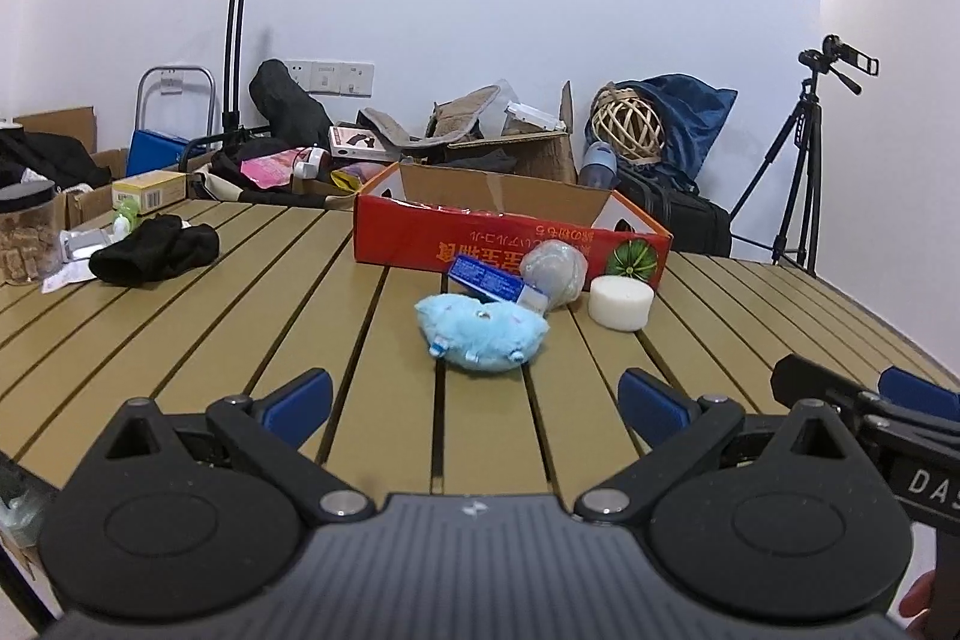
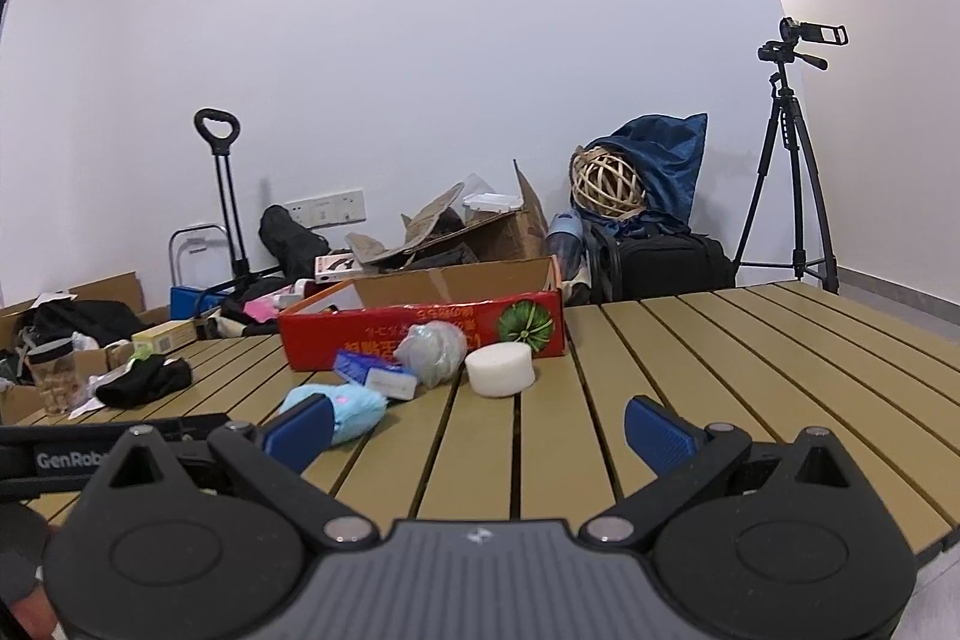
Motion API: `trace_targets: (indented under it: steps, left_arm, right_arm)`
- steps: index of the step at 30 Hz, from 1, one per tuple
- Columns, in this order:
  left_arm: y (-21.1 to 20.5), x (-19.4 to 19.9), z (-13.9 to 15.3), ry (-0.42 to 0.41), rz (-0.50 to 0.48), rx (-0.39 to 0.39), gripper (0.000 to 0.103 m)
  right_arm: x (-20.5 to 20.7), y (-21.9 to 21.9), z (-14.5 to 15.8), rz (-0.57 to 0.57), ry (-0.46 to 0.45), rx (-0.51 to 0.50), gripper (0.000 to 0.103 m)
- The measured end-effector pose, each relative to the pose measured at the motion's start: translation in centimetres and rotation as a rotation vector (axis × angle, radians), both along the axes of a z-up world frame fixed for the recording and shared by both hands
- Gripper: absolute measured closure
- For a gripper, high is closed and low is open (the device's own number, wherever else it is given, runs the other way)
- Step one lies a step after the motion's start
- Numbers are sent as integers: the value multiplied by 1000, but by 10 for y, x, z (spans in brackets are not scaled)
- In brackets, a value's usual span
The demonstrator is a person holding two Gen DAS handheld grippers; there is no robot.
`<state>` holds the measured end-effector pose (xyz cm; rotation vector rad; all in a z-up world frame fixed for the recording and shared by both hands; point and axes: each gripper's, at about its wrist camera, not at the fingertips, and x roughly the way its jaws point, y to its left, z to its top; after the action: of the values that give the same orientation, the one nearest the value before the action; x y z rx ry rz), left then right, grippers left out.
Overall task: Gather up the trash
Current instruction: 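Move the left gripper onto the light-blue plush toy and close it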
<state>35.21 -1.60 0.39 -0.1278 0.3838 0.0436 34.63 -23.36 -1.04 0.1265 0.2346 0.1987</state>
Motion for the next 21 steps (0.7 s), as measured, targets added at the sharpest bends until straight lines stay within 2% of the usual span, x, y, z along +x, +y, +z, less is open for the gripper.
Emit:
trace_targets:
  steps: [9, 13, 21]
  left_arm:
    - [5, 41, 2, 18, 20, -19, 0]
    - [4, 60, 3, 24, 33, 0, 0]
    - [5, 98, -3, 48, 42, 27, 0]
  right_arm:
    - [40, -2, -3, -63, -2, 23, 0]
    - [55, -4, -2, -81, 6, 50, 0]
    - [86, 3, -2, -75, 40, 24, 0]
